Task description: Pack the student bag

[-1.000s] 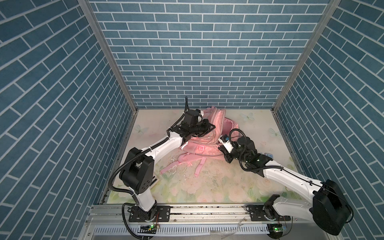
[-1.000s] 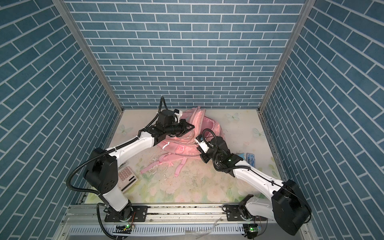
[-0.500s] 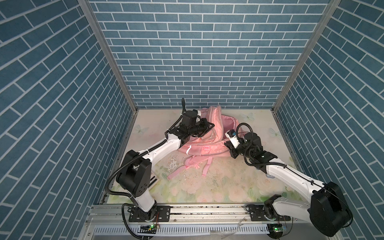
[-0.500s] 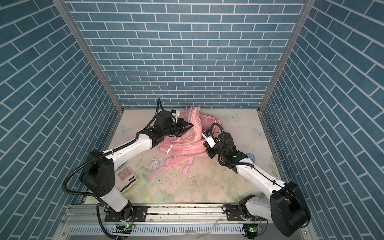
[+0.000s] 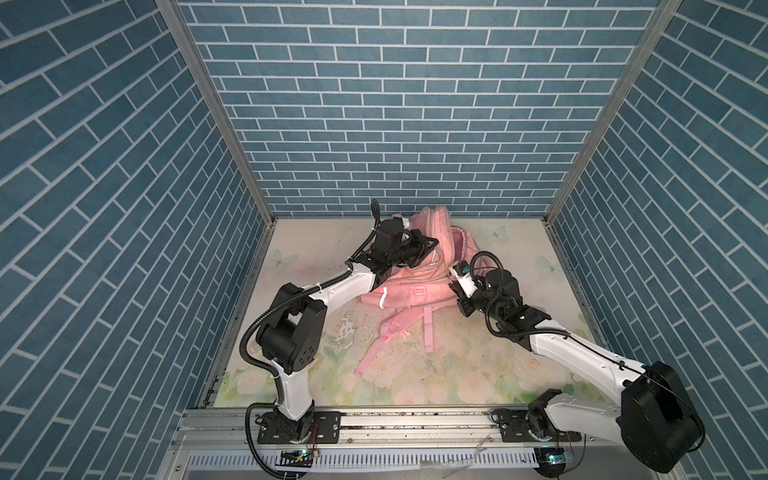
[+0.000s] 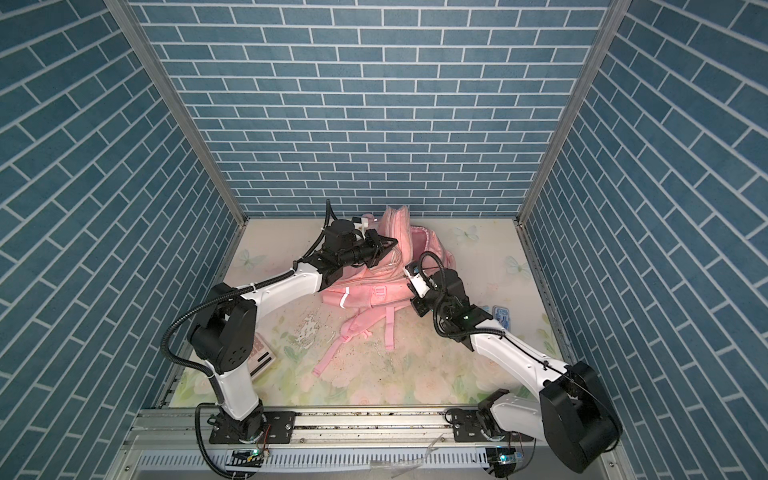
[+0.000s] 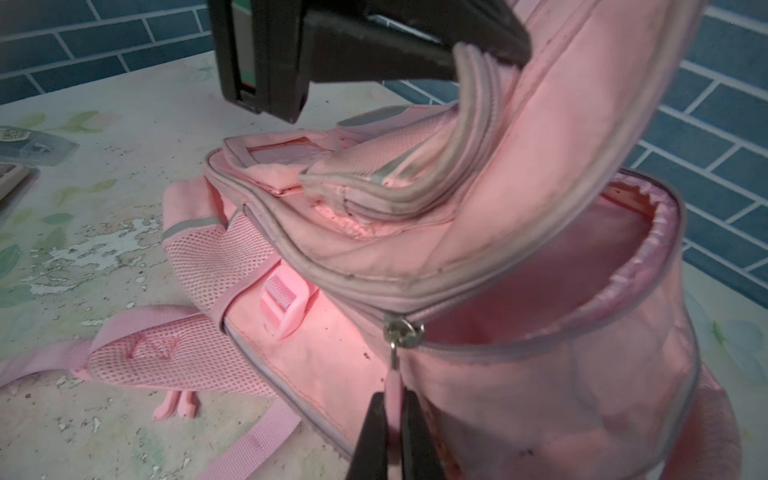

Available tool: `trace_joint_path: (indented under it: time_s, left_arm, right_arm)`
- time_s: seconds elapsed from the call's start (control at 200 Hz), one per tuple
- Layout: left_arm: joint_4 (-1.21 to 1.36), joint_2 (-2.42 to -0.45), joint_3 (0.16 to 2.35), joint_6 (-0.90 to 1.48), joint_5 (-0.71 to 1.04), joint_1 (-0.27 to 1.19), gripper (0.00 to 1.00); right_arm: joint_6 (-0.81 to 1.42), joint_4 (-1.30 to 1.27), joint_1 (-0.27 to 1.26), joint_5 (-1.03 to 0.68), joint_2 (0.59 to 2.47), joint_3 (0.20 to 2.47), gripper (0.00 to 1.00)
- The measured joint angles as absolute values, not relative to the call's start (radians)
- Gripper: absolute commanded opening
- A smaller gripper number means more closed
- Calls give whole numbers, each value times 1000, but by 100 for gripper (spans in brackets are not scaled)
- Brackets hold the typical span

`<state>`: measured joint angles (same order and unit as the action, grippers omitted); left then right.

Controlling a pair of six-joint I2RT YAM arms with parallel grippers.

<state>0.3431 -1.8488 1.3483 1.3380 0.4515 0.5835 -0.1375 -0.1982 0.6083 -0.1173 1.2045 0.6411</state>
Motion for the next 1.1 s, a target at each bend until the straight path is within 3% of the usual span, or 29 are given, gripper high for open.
trace_joint_path:
  time_s: [0.33,0.6,1.1]
  left_arm:
    - [373,-1888,1454,1354,416,596,0]
    - [357,-1936,1536,1353,443,599,0]
    - [302,-1946,1567,1271,513,593,0]
  right_arm:
    - [-48,-384,649,-18,1290,614,0]
    - [-49,-514,693,-98,1409,612,0]
    - [-49,-523,707,-230,1534,678,0]
